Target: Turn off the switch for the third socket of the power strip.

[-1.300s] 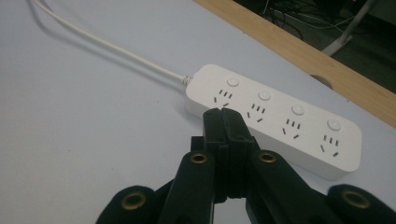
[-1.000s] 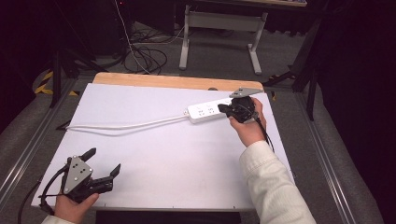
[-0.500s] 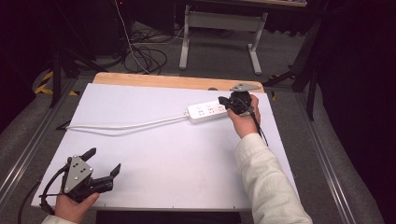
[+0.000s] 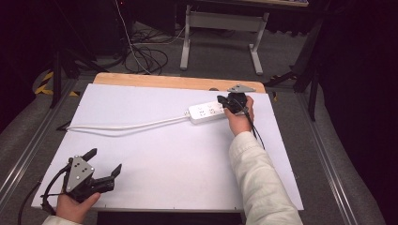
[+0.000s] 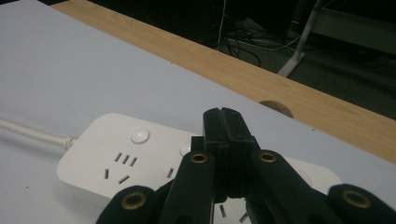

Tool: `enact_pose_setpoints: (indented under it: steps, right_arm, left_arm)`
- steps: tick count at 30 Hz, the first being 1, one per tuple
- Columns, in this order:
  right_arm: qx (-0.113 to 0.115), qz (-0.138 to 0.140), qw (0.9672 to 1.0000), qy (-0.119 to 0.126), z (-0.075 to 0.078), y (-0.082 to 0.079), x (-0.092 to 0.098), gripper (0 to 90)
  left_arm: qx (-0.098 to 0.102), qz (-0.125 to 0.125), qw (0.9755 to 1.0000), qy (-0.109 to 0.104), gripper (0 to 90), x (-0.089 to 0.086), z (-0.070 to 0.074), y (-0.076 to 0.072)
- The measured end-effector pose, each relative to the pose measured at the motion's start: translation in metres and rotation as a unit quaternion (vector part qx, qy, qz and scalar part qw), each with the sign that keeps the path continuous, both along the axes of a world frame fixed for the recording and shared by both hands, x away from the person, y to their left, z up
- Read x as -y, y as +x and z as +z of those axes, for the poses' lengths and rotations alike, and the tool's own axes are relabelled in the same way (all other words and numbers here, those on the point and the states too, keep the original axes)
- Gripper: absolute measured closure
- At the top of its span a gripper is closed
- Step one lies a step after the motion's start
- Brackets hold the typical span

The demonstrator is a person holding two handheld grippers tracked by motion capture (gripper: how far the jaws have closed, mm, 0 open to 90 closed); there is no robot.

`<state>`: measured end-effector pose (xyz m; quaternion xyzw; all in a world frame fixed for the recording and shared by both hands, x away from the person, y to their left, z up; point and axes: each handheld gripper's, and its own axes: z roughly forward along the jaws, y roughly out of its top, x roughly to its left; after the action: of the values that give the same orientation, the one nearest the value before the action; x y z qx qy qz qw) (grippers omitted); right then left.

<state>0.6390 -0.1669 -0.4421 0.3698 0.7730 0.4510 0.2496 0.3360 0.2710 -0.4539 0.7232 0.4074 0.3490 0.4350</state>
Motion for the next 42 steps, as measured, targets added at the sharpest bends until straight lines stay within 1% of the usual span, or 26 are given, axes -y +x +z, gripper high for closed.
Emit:
enact_pose_setpoints:
  steps: [4, 8, 10, 17, 19, 21, 29, 35, 39, 42]
  right_arm:
    - [-0.009, -0.012, 0.9999, -0.004, -0.013, 0.007, 0.0, 90.0]
    - [-0.007, -0.017, 0.9998, -0.005, -0.016, 0.009, 0.001, 90.0]
    - [-0.009, -0.022, 0.9997, -0.002, -0.019, 0.011, 0.001, 90.0]
    - [-0.013, -0.029, 0.9995, -0.009, -0.023, 0.014, 0.003, 90.0]
    - [-0.014, -0.029, 0.9993, -0.018, -0.024, 0.014, 0.002, 90.0]
    - [-0.014, -0.029, 0.9992, -0.023, -0.025, 0.014, 0.001, 90.0]
    - [-0.02, -0.035, 0.9988, -0.027, -0.029, 0.016, 0.003, 90.0]
    - [-0.018, -0.035, 0.9989, -0.025, -0.03, 0.017, 0.001, 90.0]
    - [-0.014, -0.038, 0.9987, -0.03, -0.031, 0.017, 0.0, 90.0]
    - [-0.015, -0.04, 0.9987, -0.029, -0.032, 0.017, -0.001, 90.0]
  left_arm:
    - [0.0, 0.001, 1.0, 0.0, 9.9, 0.0, 0.0, 0.0]
    - [0.001, 0.0, 1.0, 0.0, 9.9, 0.0, 0.0, 0.0]
    - [0.001, 0.001, 1.0, 0.001, 9.9, 0.0, 0.0, 0.0]
    - [0.004, 0.0, 1.0, 0.003, 9.9, 0.001, 0.0, 0.0]
    - [0.004, 0.0, 1.0, 0.003, 9.9, 0.001, 0.0, 0.0]
    - [0.004, 0.0, 1.0, 0.002, 9.9, 0.0, 0.0, 0.0]
    - [0.003, 0.0, 1.0, 0.002, 9.9, 0.0, 0.0, 0.0]
    - [0.003, -0.001, 1.0, 0.001, 9.9, 0.001, 0.0, 0.0]
    - [0.004, 0.001, 1.0, 0.002, 9.9, 0.001, 0.0, 0.0]
    - [0.003, -0.001, 1.0, 0.002, 9.8, 0.001, 0.0, 0.0]
